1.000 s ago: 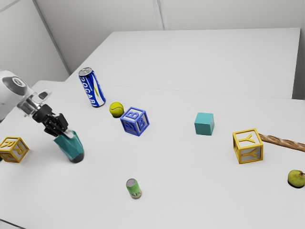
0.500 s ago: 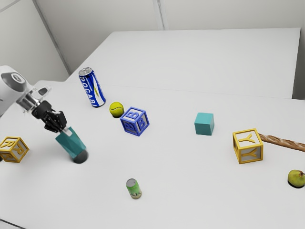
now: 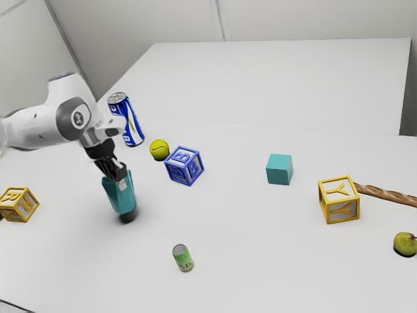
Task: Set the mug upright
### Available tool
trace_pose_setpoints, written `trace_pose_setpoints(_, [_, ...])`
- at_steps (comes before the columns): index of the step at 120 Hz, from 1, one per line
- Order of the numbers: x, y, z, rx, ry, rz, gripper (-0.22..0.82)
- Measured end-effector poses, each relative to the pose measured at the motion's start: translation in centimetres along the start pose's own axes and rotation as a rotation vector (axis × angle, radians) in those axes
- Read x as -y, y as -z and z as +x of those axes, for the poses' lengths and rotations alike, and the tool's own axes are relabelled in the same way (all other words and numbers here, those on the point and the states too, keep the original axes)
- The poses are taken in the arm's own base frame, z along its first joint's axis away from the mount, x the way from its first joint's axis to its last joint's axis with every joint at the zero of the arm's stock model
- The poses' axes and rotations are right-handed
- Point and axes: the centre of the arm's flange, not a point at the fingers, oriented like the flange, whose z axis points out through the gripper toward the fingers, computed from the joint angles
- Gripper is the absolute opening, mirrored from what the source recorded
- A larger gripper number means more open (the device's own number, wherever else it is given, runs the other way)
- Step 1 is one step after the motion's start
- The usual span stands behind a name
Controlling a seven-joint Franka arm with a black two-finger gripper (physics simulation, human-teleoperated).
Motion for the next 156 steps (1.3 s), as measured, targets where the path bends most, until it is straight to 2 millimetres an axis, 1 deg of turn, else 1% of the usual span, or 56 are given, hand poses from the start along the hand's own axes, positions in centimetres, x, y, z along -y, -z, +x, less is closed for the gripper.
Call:
trace_pose_setpoints(8, [-2.0,-0.2,1.3,-0.019,-0.033,0.046,-0.18])
trace_pose_setpoints(15, [-3.6,-0.9,1.9,-0.025,-0.058,0.091,-0.18])
trace_pose_setpoints(20, [-4.9,-1.1,1.9,-0.034,-0.068,0.118,-0.18])
trace_pose_setpoints(26, [-6.0,-1.3,1.1,-0.049,-0.061,0.14,-0.18])
trace_pose_setpoints(37, [-6.0,-1.4,-1.1,-0.09,0.002,0.17,-0.18])
trace_pose_setpoints(49, [-6.5,-1.6,-1.6,-0.126,0.054,0.189,-0.18])
trace_pose_setpoints(57, [-7.3,-2.1,-1.3,-0.14,0.077,0.196,-0.18])
trace_pose_setpoints(74, [-9.2,-3.3,-0.2,-0.156,0.116,0.197,-0.18])
trace_pose_setpoints(88, [-10.1,-3.8,0.5,-0.173,0.158,0.193,-0.18])
trace_pose_setpoints(141, [-10.7,-4.7,1.6,-0.206,0.296,0.179,-0.18])
trace_pose_setpoints(146, [-10.9,-4.7,1.7,-0.208,0.301,0.178,-0.14])
trace_pose_setpoints(156, [-11.2,-4.8,1.8,-0.211,0.312,0.175,-0.02])
